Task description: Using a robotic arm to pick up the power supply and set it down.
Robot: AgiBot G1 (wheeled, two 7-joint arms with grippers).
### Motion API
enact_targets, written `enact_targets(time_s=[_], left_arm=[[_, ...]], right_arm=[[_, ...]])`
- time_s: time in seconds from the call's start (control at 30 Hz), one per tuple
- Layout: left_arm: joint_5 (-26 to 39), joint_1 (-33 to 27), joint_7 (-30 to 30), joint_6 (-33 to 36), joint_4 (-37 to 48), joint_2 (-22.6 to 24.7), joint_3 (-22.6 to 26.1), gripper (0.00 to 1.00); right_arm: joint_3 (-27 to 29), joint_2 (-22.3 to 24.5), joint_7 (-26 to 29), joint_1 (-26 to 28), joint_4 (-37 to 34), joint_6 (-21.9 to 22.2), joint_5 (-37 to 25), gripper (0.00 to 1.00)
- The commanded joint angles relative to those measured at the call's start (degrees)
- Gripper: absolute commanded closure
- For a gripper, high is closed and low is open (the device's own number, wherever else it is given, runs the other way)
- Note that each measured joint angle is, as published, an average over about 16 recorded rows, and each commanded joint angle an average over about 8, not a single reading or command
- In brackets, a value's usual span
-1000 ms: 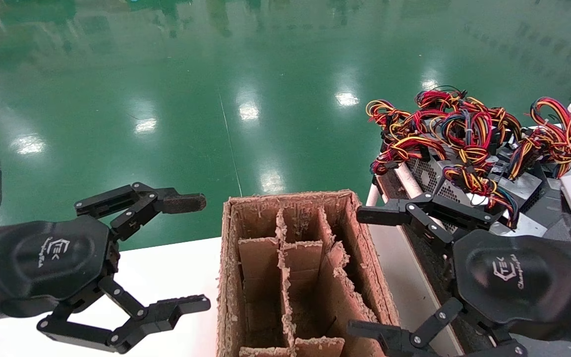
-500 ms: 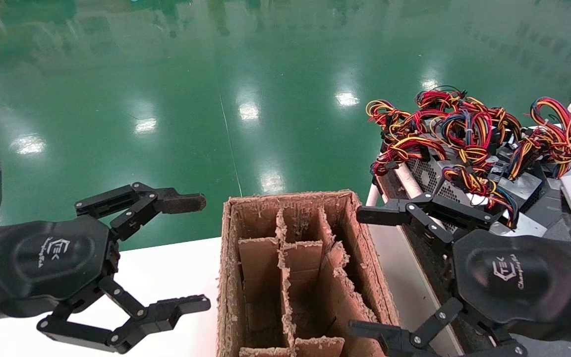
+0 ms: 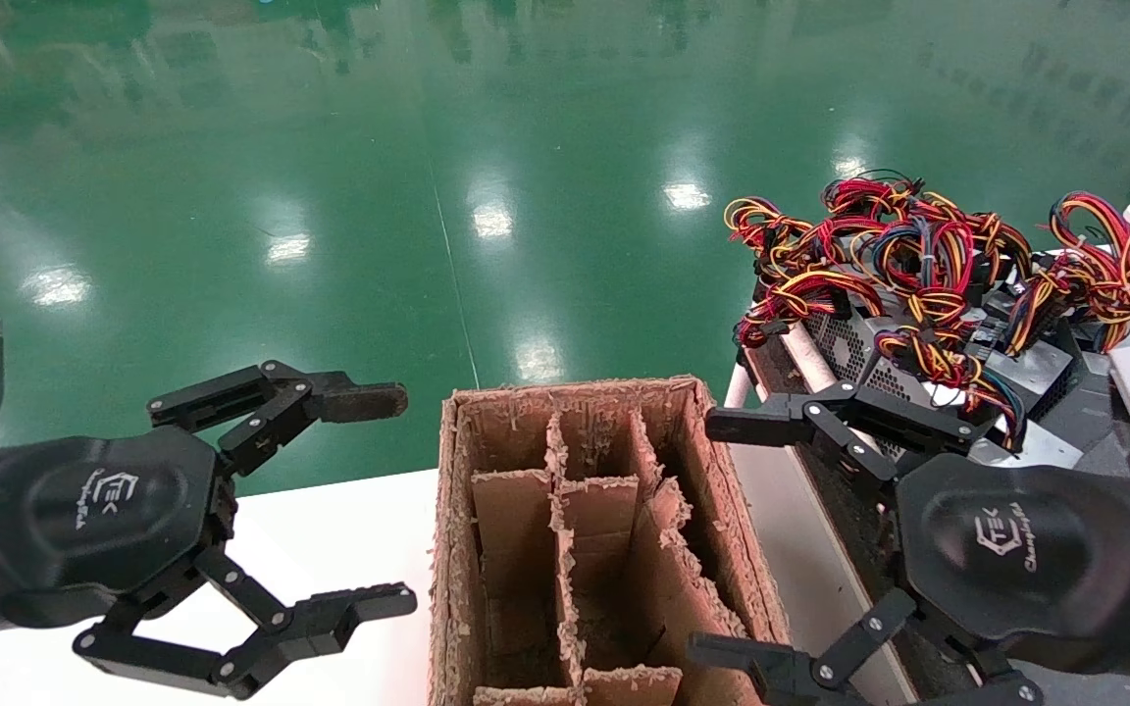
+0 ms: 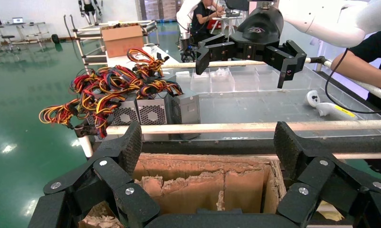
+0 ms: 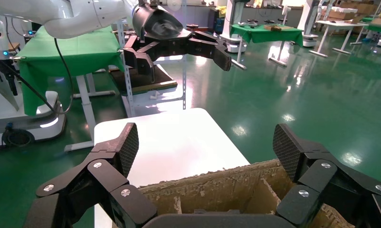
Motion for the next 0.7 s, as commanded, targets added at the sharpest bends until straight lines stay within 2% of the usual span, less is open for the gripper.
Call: enact_targets(time_s=[0.03, 0.7], left_arm=[[0.0, 0.0, 0.0, 0.0, 0.0, 0.0, 0.0, 0.0], [0.0, 0.0, 0.0, 0.0, 0.0, 0.0, 0.0, 0.0]], right_arm=[[0.0, 0.0, 0.0, 0.0, 0.0, 0.0, 0.0, 0.0], [0.0, 0.0, 0.0, 0.0, 0.0, 0.0, 0.0, 0.0]])
